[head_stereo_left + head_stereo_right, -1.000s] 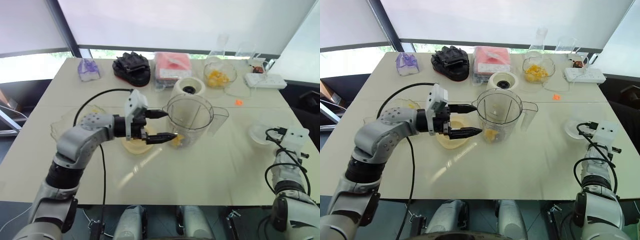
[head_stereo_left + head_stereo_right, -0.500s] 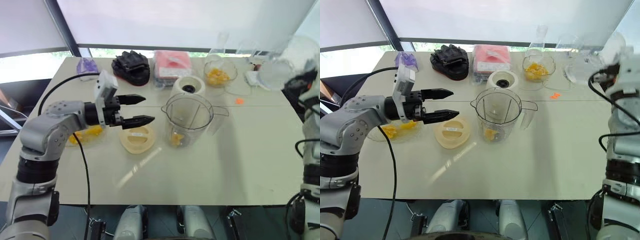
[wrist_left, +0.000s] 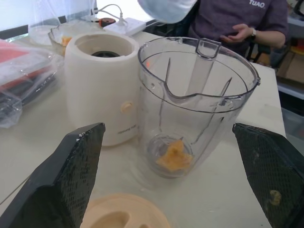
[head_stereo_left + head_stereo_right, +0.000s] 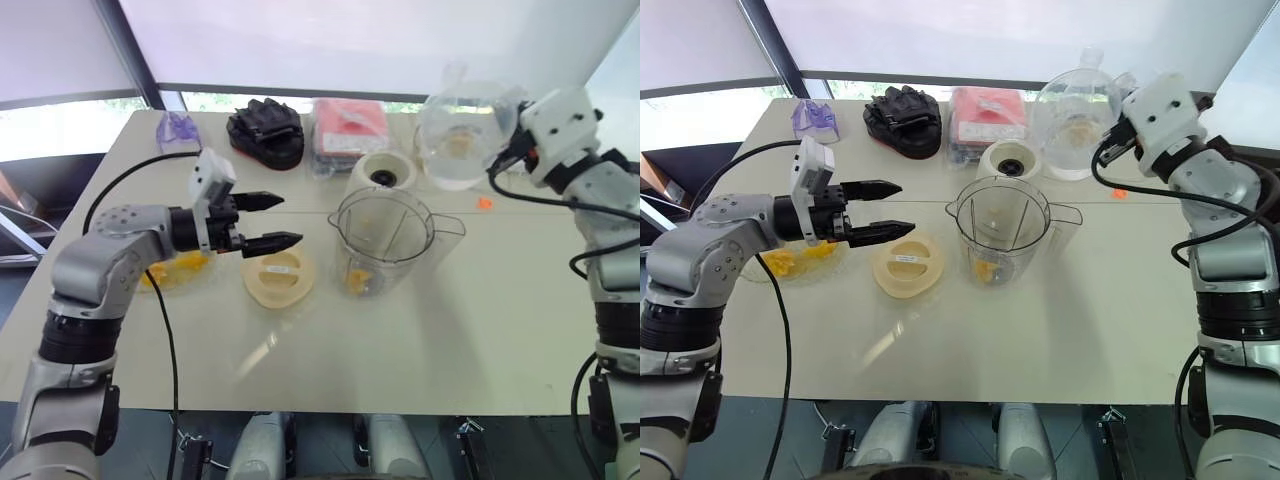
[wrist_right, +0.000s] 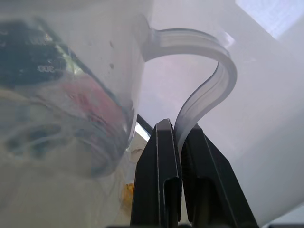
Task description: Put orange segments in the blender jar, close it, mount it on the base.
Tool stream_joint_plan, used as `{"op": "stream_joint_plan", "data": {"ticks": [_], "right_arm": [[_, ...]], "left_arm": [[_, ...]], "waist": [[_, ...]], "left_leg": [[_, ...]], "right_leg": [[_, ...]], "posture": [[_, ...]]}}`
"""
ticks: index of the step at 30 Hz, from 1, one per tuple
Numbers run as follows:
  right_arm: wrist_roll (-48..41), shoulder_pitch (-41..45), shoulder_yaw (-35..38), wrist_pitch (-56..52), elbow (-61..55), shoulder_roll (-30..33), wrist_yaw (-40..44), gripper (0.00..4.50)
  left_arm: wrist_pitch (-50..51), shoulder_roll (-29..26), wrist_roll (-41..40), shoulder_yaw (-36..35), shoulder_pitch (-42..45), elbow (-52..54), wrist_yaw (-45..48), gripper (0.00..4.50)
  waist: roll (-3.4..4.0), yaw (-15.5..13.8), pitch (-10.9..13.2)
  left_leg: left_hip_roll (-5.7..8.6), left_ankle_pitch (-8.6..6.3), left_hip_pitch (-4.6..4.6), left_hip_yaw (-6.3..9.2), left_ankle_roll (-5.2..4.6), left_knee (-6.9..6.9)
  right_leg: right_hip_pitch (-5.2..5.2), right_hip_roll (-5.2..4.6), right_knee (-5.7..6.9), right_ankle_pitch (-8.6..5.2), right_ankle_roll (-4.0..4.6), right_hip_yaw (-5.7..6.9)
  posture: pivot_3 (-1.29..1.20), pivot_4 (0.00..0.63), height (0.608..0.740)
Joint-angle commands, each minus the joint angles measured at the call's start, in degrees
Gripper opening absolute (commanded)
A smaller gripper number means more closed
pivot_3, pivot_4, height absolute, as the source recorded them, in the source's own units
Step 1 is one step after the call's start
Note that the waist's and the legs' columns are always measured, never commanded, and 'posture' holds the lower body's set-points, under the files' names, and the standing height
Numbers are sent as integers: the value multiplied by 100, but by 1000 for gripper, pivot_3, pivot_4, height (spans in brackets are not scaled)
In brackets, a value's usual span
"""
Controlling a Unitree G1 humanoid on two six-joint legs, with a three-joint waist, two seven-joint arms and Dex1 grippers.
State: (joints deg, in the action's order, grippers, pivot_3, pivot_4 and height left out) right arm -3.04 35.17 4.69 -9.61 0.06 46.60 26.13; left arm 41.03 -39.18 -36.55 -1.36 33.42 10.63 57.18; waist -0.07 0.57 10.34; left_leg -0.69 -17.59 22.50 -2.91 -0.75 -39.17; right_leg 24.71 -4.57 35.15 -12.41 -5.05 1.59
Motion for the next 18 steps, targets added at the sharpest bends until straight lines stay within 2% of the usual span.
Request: {"op": "stream_joint_plan", "data": {"ticks": [1,18], "right_arm": [[222,23,43,302,-335,85,76,78],[1694,136,-392,2005,-76,345,194,78]], "left_arm": [[35,-15,-174,-203,6,275,-49,4500],[-33,101,-133,-84,110,155,-120,4500]], "waist": [[-1,2,0],[-1,19,0]], "left_leg": [[0,0,0,1,1,0],[-1,5,-6,-3,8,-1]], "right_leg": [[0,0,1,0,0,0],[0,3,6,0,1,0]], "posture": [[0,150,740],[0,150,740]]}}
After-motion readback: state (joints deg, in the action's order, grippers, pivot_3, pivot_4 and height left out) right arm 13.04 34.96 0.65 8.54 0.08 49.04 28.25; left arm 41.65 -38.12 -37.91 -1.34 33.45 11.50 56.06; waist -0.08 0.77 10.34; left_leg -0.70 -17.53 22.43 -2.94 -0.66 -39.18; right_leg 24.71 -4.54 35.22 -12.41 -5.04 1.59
